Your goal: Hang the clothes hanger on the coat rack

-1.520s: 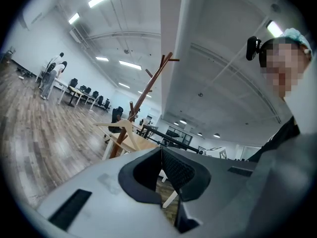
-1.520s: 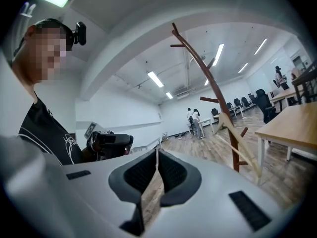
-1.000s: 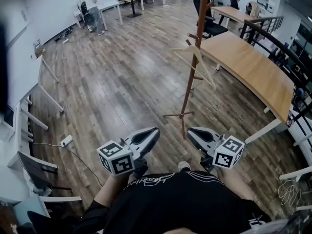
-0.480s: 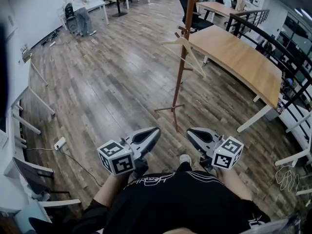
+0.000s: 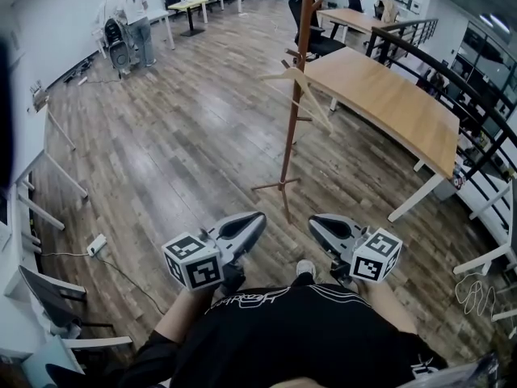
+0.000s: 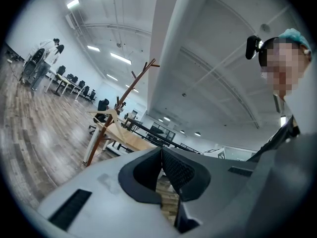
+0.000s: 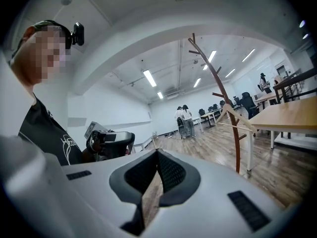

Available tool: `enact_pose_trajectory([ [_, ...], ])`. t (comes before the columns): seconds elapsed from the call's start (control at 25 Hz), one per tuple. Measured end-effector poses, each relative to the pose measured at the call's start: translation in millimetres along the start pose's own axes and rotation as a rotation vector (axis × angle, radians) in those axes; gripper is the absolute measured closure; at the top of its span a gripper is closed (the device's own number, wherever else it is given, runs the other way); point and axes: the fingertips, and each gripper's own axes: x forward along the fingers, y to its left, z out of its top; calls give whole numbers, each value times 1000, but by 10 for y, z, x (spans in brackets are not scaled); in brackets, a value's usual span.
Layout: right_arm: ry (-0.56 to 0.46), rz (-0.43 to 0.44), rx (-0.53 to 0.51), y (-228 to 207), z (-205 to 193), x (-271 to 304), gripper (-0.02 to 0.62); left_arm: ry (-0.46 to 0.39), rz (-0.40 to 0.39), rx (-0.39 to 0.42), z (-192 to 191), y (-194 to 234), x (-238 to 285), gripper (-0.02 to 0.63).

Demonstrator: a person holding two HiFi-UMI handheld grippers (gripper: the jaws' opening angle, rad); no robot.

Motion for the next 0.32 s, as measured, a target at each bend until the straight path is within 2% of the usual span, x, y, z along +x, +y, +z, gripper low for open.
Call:
enact_pose_trajectory([
  [0.32, -4, 8, -16, -21, 145, -37, 557, 0, 3, 9, 90, -68, 69, 598],
])
